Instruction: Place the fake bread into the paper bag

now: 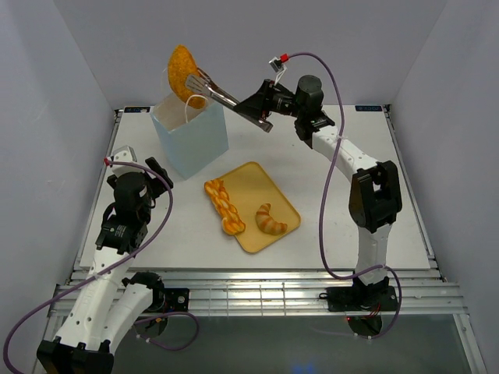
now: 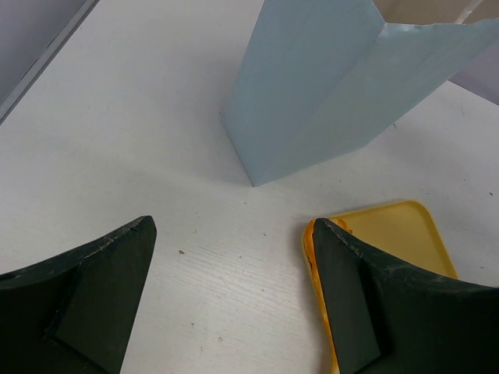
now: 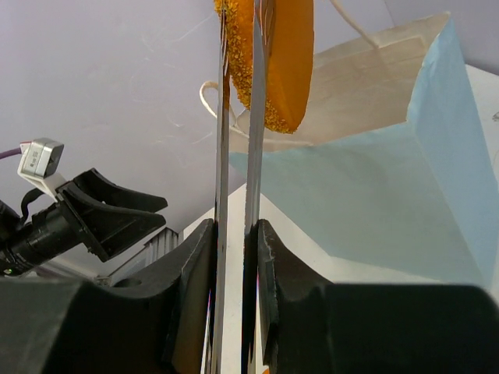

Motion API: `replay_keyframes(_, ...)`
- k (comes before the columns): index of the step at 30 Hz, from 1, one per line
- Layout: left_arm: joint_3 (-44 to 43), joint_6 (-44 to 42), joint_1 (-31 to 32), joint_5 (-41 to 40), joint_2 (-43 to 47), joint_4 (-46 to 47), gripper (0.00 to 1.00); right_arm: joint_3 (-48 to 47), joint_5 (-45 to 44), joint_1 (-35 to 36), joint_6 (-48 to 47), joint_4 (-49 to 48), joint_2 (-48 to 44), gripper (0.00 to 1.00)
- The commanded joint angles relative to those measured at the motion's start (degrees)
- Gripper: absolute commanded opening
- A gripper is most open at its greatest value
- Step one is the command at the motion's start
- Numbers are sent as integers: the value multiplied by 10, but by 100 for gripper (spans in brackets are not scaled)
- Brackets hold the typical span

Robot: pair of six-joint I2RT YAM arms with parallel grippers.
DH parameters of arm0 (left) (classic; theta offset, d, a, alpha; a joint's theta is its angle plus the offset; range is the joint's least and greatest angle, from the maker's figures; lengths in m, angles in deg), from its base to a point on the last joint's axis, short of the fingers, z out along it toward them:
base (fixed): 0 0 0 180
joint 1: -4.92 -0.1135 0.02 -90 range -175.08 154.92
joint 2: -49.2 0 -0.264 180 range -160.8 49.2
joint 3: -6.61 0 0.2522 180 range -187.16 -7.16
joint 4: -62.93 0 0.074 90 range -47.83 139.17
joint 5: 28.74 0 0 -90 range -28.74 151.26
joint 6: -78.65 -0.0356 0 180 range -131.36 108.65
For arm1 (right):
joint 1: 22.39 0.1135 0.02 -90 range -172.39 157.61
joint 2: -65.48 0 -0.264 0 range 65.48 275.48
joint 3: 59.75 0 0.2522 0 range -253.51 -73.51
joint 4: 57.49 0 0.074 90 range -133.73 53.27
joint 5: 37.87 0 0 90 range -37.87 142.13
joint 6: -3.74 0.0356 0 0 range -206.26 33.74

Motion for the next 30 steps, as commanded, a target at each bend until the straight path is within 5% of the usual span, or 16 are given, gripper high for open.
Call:
replay_keyframes(1, 0, -5, 2, 11, 3, 9, 92, -20, 14, 15, -18, -75, -1, 8)
replay_keyframes(26, -2, -11, 1, 36, -7, 15, 92, -18, 3, 17, -69, -40, 43, 9)
replay_keyframes(30, -2, -11, -1, 42, -11, 15, 92, -13, 3, 18, -73, -35, 44, 16)
